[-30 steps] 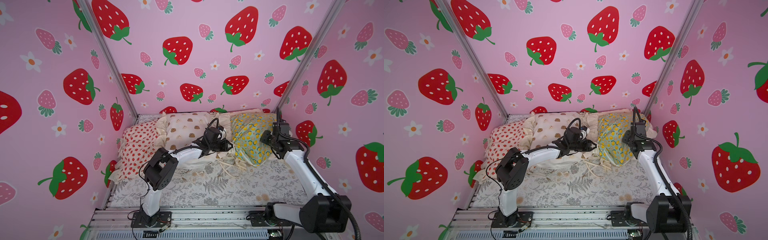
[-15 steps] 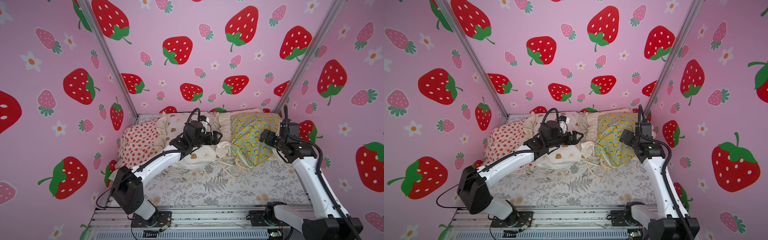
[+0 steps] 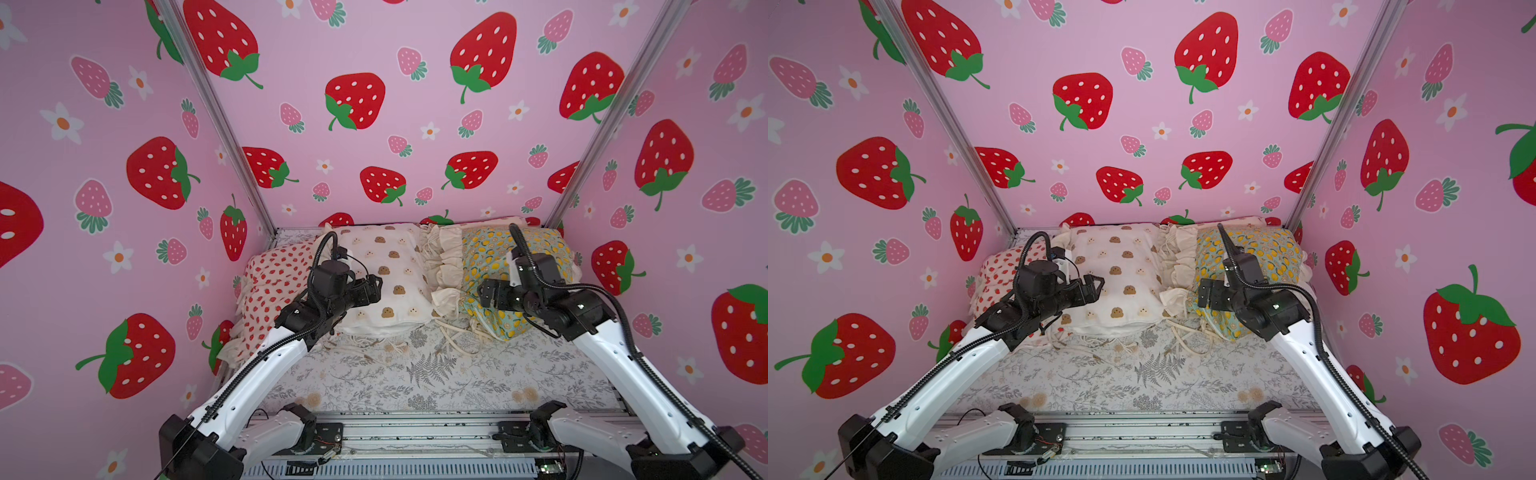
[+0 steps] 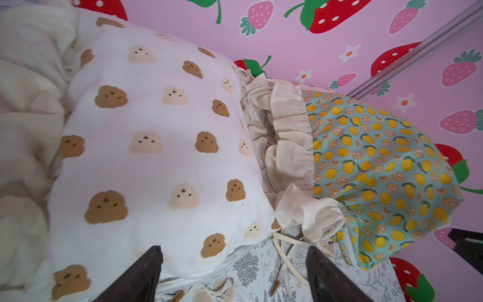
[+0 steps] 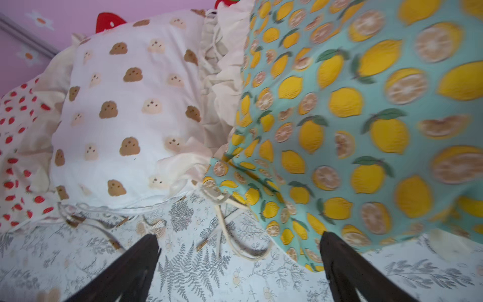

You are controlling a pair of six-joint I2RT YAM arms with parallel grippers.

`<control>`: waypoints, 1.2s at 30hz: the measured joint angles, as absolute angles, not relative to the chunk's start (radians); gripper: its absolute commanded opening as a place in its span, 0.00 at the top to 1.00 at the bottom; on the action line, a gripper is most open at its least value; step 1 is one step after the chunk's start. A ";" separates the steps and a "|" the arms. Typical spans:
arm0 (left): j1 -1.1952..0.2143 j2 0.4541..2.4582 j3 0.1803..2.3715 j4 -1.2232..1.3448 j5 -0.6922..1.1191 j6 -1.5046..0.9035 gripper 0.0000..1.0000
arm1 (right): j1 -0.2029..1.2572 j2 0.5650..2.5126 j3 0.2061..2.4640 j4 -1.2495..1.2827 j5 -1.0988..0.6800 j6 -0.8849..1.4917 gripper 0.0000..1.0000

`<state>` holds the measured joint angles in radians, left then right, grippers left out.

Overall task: Zip up pillowcases
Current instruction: Place the pillowcase on the pillowcase.

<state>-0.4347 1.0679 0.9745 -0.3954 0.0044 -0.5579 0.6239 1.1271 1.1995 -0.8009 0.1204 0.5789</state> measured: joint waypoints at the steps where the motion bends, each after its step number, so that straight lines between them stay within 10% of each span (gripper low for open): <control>1: -0.420 1.053 0.960 -0.413 -0.001 -0.561 0.12 | 0.650 1.150 1.189 -0.790 0.120 0.585 0.00; 23: -0.070 1.122 0.678 -0.341 0.129 -0.661 0.20 | 0.376 1.542 1.141 -0.580 0.167 0.484 0.00; 36: -0.024 1.174 0.580 -0.210 0.166 -0.710 0.32 | 0.496 1.381 1.176 -0.622 0.186 0.469 0.00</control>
<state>-0.0238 1.1736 0.5800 -0.2100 0.1661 -0.7105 0.4961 1.3808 1.1759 -0.6220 0.1864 0.4694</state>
